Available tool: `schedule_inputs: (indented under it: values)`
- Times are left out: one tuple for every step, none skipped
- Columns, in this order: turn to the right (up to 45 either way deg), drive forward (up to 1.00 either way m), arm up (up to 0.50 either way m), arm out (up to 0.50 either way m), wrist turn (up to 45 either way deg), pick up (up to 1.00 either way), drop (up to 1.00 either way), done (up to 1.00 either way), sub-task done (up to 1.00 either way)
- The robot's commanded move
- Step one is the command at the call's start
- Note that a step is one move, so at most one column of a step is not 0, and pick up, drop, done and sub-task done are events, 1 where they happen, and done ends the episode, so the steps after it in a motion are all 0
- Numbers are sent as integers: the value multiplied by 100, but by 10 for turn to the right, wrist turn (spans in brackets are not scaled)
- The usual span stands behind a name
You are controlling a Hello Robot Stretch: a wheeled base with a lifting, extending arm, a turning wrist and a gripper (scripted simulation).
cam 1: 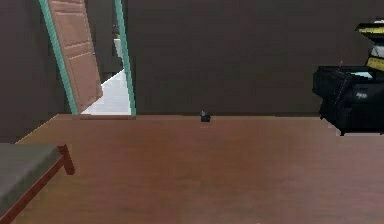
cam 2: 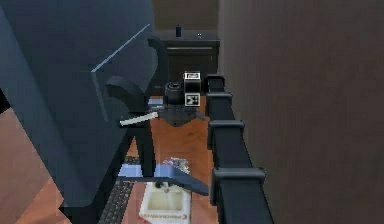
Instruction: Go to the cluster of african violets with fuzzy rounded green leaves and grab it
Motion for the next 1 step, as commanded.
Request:
schedule_inputs:
  values:
    - [0, 0, 0, 0, 390, 0, 0, 0, 0]
